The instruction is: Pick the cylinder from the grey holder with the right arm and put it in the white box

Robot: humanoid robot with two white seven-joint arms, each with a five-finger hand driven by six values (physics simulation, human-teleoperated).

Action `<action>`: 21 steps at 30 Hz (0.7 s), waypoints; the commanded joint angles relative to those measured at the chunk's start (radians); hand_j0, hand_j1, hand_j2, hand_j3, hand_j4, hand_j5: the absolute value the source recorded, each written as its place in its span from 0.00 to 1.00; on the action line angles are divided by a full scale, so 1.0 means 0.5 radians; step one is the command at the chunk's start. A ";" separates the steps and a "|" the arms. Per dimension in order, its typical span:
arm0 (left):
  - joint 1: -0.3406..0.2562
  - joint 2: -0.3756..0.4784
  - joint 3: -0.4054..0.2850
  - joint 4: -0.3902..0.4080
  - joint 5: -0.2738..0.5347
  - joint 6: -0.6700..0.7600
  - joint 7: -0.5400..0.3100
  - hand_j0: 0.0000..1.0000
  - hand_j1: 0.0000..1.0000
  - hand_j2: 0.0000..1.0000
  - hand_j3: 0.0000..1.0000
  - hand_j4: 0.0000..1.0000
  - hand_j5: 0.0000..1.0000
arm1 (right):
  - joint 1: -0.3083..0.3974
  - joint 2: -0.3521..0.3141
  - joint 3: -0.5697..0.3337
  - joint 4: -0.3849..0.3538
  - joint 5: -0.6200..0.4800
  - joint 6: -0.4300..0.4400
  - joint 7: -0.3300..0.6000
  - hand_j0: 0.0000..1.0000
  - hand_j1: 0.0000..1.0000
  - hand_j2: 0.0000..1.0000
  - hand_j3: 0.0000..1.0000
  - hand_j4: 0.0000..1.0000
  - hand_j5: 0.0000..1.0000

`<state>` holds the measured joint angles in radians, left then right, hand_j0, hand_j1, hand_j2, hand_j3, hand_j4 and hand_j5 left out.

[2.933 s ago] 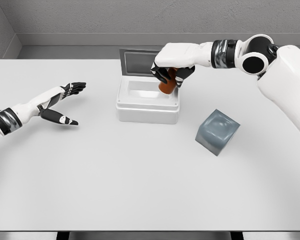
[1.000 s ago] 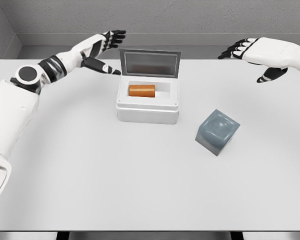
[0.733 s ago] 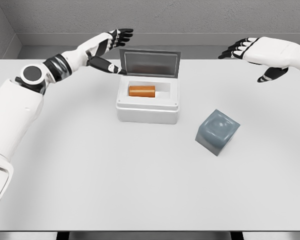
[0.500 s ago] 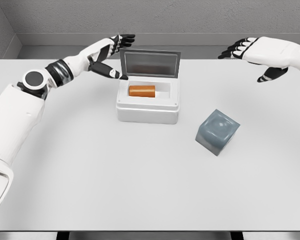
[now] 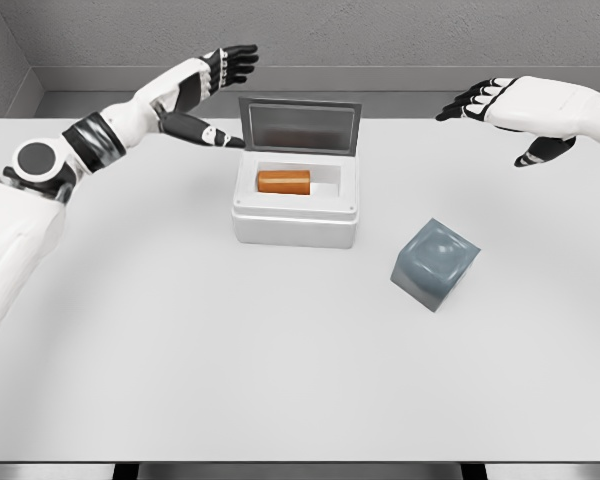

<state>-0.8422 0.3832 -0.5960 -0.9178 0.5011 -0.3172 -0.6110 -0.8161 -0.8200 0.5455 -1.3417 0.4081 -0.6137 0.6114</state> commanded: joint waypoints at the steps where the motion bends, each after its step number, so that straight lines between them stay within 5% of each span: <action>1: 0.003 0.010 -0.001 -0.021 0.016 0.005 0.000 1.00 1.00 1.00 1.00 1.00 1.00 | 0.000 -0.001 -0.002 -0.001 -0.009 0.006 -0.001 1.00 1.00 1.00 1.00 1.00 1.00; 8: 0.009 -0.015 -0.035 0.179 -0.002 0.055 0.000 1.00 1.00 1.00 1.00 1.00 1.00 | 0.000 -0.001 -0.002 -0.001 -0.009 0.006 -0.001 1.00 1.00 1.00 1.00 1.00 1.00; 21: 0.025 -0.033 -0.155 0.004 -0.063 0.033 0.000 1.00 1.00 1.00 1.00 1.00 1.00 | 0.003 -0.017 0.099 -0.038 -0.009 0.006 -0.001 1.00 1.00 1.00 1.00 1.00 1.00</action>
<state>-0.8299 0.3623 -0.6701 -0.9059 0.4603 -0.2998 -0.6098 -0.8207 -0.8280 0.5856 -1.3586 0.4081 -0.6136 0.6114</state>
